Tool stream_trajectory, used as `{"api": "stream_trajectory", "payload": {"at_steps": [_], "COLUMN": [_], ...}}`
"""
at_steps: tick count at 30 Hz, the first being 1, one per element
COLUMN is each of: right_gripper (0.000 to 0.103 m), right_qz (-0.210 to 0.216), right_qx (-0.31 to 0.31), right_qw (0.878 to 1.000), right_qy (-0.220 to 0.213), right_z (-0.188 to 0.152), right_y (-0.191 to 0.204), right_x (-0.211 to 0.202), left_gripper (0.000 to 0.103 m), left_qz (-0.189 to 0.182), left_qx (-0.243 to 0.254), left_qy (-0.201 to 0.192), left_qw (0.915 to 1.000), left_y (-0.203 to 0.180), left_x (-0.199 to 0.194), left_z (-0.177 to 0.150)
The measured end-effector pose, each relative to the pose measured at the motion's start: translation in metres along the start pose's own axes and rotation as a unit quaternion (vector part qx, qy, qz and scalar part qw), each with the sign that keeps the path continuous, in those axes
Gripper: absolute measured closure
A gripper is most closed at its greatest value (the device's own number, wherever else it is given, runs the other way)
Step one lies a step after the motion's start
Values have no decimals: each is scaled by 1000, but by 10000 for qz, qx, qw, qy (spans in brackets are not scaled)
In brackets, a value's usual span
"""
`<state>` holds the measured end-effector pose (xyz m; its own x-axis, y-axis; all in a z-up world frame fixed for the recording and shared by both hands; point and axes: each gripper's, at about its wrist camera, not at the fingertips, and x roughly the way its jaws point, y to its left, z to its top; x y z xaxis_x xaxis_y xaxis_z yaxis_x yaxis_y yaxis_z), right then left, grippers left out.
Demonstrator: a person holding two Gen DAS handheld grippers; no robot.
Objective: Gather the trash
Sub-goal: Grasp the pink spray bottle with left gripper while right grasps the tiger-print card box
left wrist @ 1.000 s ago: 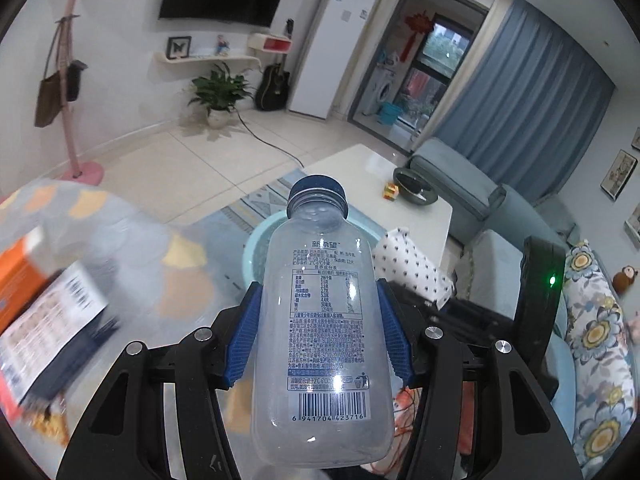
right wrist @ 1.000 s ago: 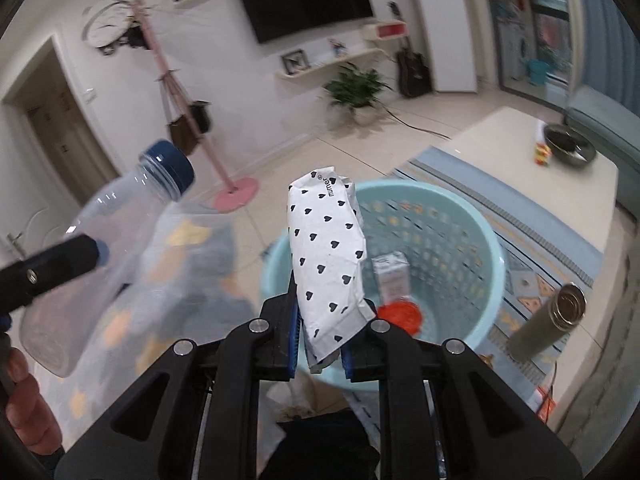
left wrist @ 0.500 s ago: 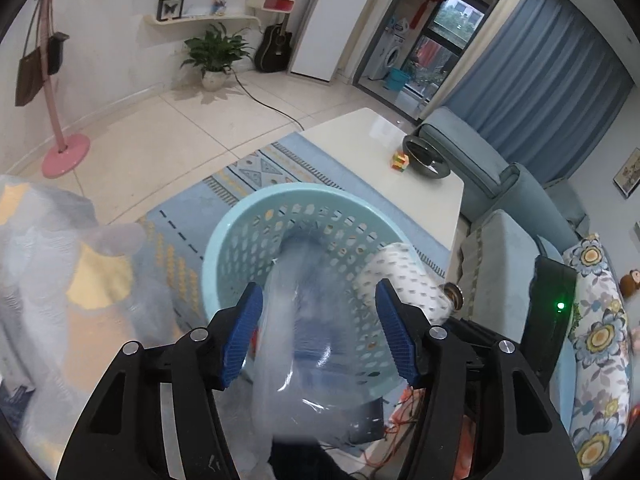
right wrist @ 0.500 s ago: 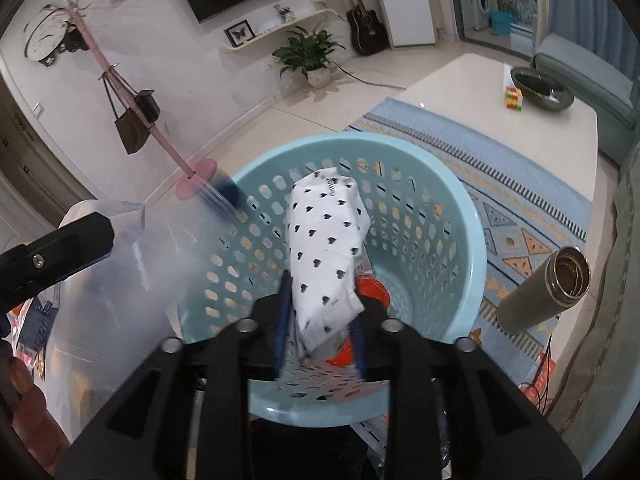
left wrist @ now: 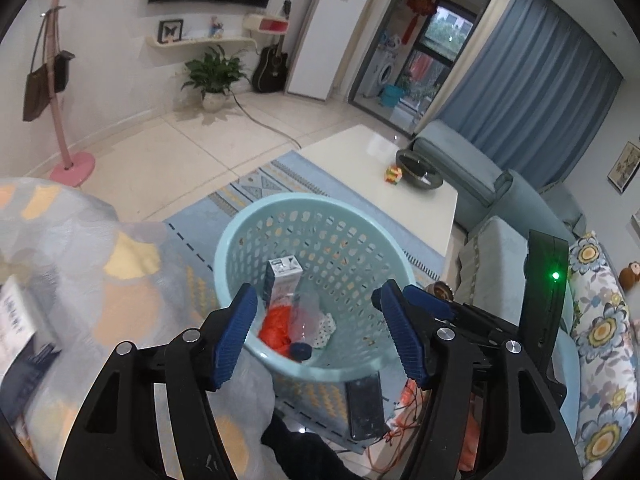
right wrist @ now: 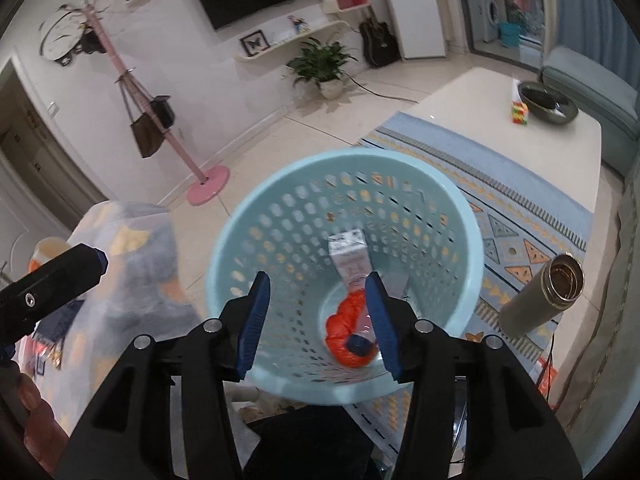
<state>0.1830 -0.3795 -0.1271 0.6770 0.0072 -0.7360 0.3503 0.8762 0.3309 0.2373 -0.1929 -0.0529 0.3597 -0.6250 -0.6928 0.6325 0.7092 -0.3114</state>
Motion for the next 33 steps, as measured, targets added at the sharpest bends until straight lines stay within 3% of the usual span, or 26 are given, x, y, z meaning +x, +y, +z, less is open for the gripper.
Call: {"api": "stream_trajectory", "payload": {"at_steps": [4, 6, 12, 15, 20, 25, 28, 33], "right_gripper": [56, 50, 47, 46, 45, 45, 44, 44], "right_qz": [112, 166, 544, 799, 1249, 1483, 1686, 2134], "right_qx": [-332, -508, -992, -1203, -1498, -1918, -1966, -2169], "right_qw": [9992, 9981, 9920, 9874, 9788, 9687, 9636, 9511], "right_qy": [-177, -303, -569, -640, -630, -538, -662, -540], "right_z": [1, 2, 0, -9, -23, -40, -51, -78], "right_y": [27, 43, 100, 131, 185, 241, 270, 320], "right_x": [-20, -30, -57, -66, -69, -69, -73, -65], "left_gripper": [40, 40, 37, 36, 20, 20, 20, 20], "left_qz": [80, 156, 789, 1217, 2142, 3270, 3599, 3681], "left_qx": [-3, -35, -150, -306, -625, -869, -1170, -1205], "left_qy": [-295, -446, -942, -1177, -1392, -1277, -1170, -840], "left_qw": [9995, 9989, 9923, 9851, 9648, 9323, 9182, 9181], "left_y": [2, 5, 33, 59, 114, 183, 229, 288], "left_x": [-40, -59, -127, -163, -221, -264, -287, -302], "left_z": [-12, -16, -34, -46, -69, -91, -103, -117]}}
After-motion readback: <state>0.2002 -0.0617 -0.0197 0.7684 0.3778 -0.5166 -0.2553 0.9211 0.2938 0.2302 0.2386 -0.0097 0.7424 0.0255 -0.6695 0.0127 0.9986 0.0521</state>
